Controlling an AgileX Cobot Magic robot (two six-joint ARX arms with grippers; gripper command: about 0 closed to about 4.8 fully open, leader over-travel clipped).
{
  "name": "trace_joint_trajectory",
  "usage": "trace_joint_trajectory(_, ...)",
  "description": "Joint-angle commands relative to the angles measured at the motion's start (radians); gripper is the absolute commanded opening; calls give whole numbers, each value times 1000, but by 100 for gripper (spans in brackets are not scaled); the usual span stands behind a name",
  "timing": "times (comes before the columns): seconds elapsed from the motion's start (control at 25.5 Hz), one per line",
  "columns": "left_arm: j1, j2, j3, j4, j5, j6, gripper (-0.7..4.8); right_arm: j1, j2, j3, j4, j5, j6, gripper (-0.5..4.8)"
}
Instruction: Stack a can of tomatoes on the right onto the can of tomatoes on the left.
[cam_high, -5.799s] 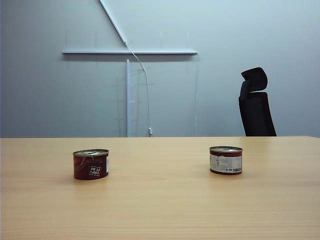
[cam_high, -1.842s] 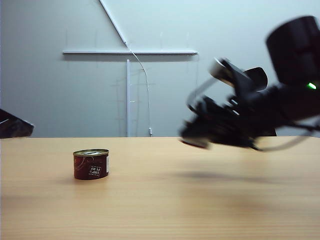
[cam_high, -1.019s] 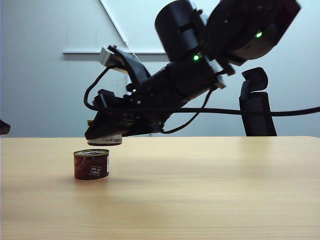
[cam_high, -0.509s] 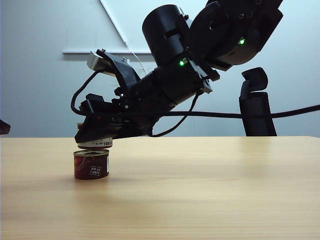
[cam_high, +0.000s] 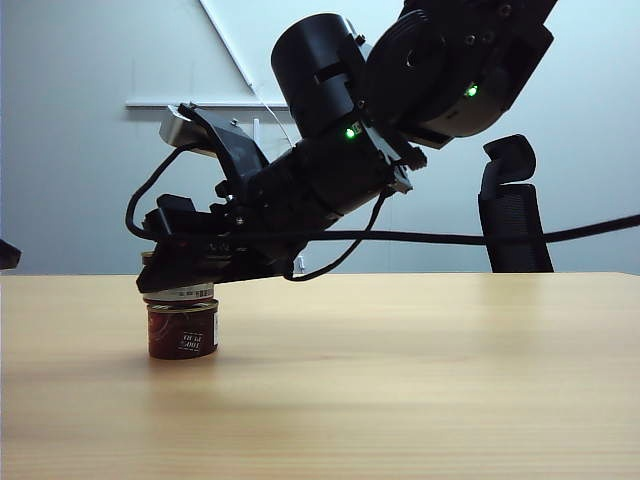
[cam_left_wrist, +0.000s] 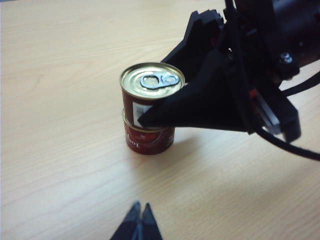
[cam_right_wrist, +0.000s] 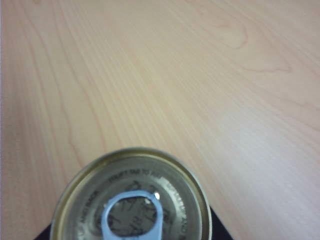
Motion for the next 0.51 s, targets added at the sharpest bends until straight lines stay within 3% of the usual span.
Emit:
trace_joint_trajectory(0.04, 1, 1, 4, 10, 0, 0, -4, 2, -6, 14, 30, 39, -4, 117)
trace_joint_trajectory(0.51, 1, -14, 4, 10, 0, 0, -4, 2, -3, 14, 30, 59, -4, 132)
